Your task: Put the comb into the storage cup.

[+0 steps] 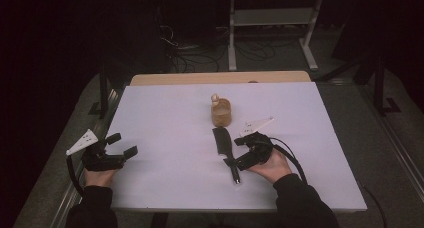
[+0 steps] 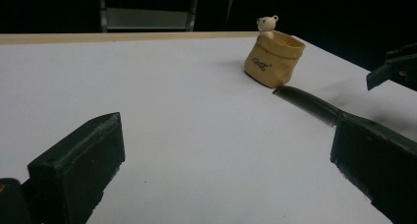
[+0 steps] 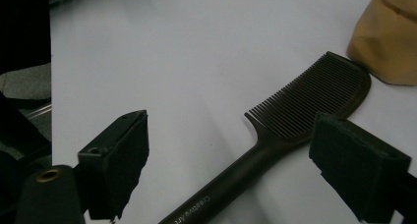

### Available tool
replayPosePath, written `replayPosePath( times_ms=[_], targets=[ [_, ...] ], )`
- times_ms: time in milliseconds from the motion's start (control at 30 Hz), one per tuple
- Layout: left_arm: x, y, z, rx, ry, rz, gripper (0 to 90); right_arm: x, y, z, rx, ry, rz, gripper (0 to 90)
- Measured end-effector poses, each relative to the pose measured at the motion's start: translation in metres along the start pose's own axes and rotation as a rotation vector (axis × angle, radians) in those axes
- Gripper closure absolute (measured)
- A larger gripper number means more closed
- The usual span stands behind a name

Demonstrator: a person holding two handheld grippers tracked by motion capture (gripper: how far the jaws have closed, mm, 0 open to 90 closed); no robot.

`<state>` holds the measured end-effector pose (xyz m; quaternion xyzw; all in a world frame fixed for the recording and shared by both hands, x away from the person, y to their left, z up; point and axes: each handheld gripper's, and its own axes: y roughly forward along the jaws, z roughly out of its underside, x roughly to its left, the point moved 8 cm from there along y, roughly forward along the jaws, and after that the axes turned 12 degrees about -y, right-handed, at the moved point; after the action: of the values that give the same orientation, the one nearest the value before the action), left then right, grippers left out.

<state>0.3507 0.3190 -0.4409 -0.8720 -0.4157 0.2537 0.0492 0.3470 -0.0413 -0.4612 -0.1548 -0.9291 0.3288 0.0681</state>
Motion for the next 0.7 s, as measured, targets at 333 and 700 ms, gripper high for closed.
replayPosePath(
  times_ms=[333, 700],
  targets=[
    [0.0, 0.0, 0.0, 0.003, 0.001, 0.0, 0.0, 0.01, 0.008, 0.001, 0.013, -0.024, -0.058, 35.1],
    [0.0, 0.0, 0.001, 0.004, 0.002, -0.001, 0.0, 0.018, 0.02, 0.007, 0.078, -0.017, -0.078, 56.1]
  ],
)
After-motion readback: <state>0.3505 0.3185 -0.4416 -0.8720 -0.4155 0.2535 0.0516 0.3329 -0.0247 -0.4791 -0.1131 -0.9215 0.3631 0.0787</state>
